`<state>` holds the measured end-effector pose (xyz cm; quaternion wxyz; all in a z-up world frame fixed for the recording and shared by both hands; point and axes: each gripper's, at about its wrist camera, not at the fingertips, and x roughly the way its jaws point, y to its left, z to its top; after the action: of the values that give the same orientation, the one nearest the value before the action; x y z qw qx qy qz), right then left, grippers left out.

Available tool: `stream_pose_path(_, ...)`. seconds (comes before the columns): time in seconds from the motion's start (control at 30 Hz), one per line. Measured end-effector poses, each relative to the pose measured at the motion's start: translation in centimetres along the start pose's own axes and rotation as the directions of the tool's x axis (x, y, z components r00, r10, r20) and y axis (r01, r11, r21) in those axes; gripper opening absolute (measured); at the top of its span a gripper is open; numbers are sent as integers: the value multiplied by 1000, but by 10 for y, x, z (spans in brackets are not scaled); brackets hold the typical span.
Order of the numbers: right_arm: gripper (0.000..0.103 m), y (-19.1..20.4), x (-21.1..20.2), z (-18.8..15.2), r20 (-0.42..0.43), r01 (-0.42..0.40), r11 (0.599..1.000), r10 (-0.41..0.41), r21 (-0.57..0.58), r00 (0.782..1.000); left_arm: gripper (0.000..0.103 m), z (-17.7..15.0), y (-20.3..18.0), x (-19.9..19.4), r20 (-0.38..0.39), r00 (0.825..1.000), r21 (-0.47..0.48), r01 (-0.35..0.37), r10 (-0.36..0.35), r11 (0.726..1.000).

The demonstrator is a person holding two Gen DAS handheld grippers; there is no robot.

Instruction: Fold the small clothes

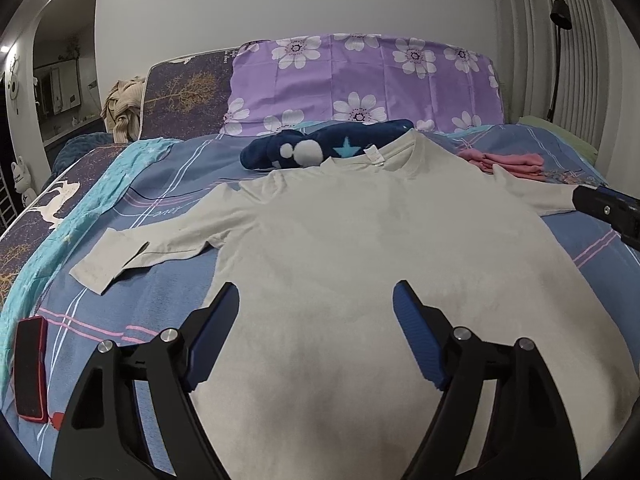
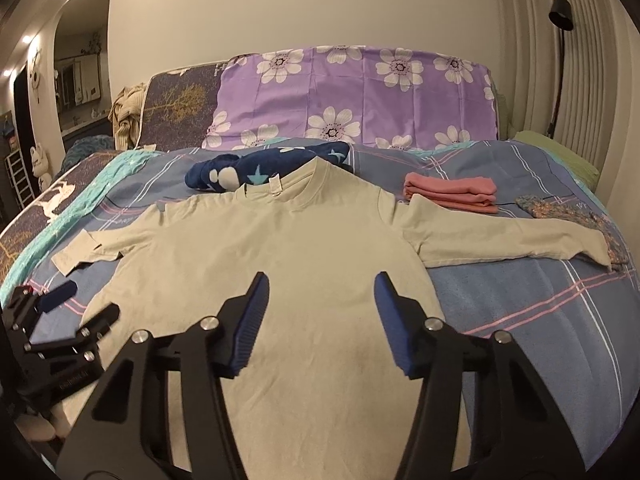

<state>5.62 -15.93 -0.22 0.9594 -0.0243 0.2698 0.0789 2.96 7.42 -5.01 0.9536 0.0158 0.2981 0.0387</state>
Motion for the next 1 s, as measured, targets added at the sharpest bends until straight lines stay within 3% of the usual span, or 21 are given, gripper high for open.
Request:
stream_pose_path(0.2,56,15,21,4,-51,-25,997,21,-76,998,74,2,69,18,-47,988,-53,-150,147,987)
stream_pose_path(0.27,59,21,28,4,-74,-45,994,37,-103,997,73,3,100,28,-78,973,-63,-222,217,973)
stream_pose_path(0.43,65,36,43,3,-102,-64,984,48,-164,994,73,0,182,53,-183,914,-74,-381,363,922)
stream_pose_path(0.5,66,39,52,2,-122,-72,983,52,-168,991,65,-3,209,64,-227,899,-83,-402,376,912)
stream_pose_path(0.6,66,40,66,0,-161,-78,984,52,-158,986,57,-11,232,80,-277,898,-88,-377,341,922)
stream_pose_path(0.7,67,42,80,0,-196,-83,986,54,-145,979,57,-17,235,98,-297,894,-44,-363,335,931)
stream_pose_path(0.77,67,44,84,0,-204,-82,986,51,-144,978,57,-19,237,109,-305,880,1,-383,365,924)
stream_pose_path(0.87,68,48,90,-1,-212,-85,985,52,-148,976,57,-20,247,125,-320,872,-1,-392,371,920)
stream_pose_path(0.93,69,50,93,-1,-216,-86,984,51,-155,975,47,-18,256,132,-320,875,-12,-388,365,921)
stream_pose_path(1.0,69,51,96,-1,-223,-87,983,49,-163,973,6,-14,265,135,-326,887,-54,-364,328,930)
